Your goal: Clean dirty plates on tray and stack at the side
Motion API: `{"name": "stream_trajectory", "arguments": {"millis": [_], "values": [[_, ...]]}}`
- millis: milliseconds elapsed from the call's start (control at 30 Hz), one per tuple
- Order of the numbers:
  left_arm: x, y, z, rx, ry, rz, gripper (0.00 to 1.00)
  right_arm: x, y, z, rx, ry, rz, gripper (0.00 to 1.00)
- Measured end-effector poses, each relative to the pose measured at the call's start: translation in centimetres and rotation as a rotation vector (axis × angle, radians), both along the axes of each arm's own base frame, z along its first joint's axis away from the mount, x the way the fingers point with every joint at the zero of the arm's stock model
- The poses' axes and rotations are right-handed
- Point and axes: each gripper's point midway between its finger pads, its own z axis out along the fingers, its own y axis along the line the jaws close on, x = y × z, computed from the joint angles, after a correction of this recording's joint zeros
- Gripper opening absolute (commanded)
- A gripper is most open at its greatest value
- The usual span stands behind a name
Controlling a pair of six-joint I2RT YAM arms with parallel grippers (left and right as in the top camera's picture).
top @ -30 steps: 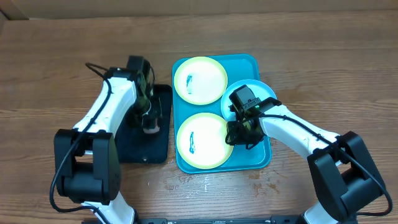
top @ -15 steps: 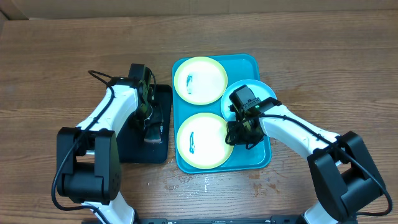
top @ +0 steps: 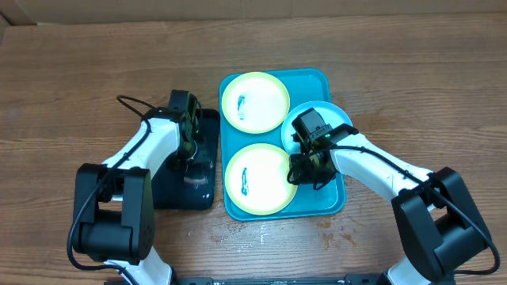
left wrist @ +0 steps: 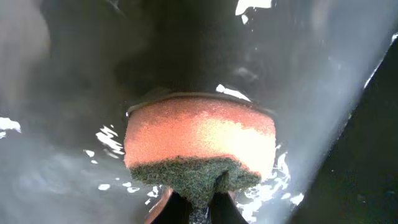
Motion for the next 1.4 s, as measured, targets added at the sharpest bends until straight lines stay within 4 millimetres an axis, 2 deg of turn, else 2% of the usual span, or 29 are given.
{"name": "stream_trajectory", "arguments": {"millis": [100,200,233,300,400,500,600,733,867,967,1067,1133,1233,1300,1400], "values": [[-1.1,0.2,0.6,0.008,0.06,0.0,0.04,0.2,-0.3,-0.1,-0.015,-0.009,-0.003,0.36],[-1.7,0.2,2.5,0.016,0.116,0.0,0.04,0.4,-0.3,-0.1,-0.017,-0.021,-0.003,0.36],[-1.1,0.2,3.8,0.015,0.113,0.0,0.04,0.6,-0.2,-0.1,-0.016,-0.029,-0.001,0.35],[0.1,0.0,6.2,0.012,0.092,0.0,0.04,0.9,-0.1,0.0,-0.014,-0.043,0.006,0.28],[2.5,-0.5,10.0,-0.008,0.021,0.0,0.04,1.0,-0.1,0.0,-0.013,-0.052,0.026,0.04],[4.2,-1.9,12.7,-0.056,-0.048,-0.016,0.04,0.9,-0.1,-0.1,-0.011,-0.05,0.022,0.04],[4.7,-4.1,13.3,-0.11,-0.076,-0.046,0.04,0.9,-0.1,-0.1,-0.011,-0.049,0.02,0.04],[4.6,-7.4,12.3,-0.156,-0.092,-0.06,0.04,0.9,-0.1,-0.1,-0.012,-0.049,0.015,0.04],[3.4,-11.5,8.7,-0.19,-0.094,-0.077,0.04,0.9,-0.2,-0.1,-0.018,-0.043,-0.007,0.04],[0.9,-14.9,5.2,-0.224,-0.07,-0.095,0.04,0.9,-0.3,-0.1,-0.02,-0.042,-0.015,0.04],[-1.6,-17.2,2.6,-0.243,-0.023,-0.094,0.04,0.9,-0.3,-0.1,-0.022,-0.041,-0.019,0.04],[-2.6,-17.7,1.5,-0.245,0.008,-0.077,0.04,0.9,-0.3,-0.1,-0.022,-0.04,-0.022,0.04],[-2.7,-17.7,1.0,-0.244,0.026,-0.046,0.04,0.9,-0.3,-0.1,-0.022,-0.04,-0.023,0.04],[-2.8,-17.3,0.9,-0.235,0.039,-0.031,0.04,0.9,-0.3,-0.1,-0.022,-0.039,-0.025,0.04],[-3.3,-15.6,0.8,-0.178,0.074,-0.001,0.04,0.9,-0.3,-0.1,-0.023,-0.039,-0.026,0.04]]}}
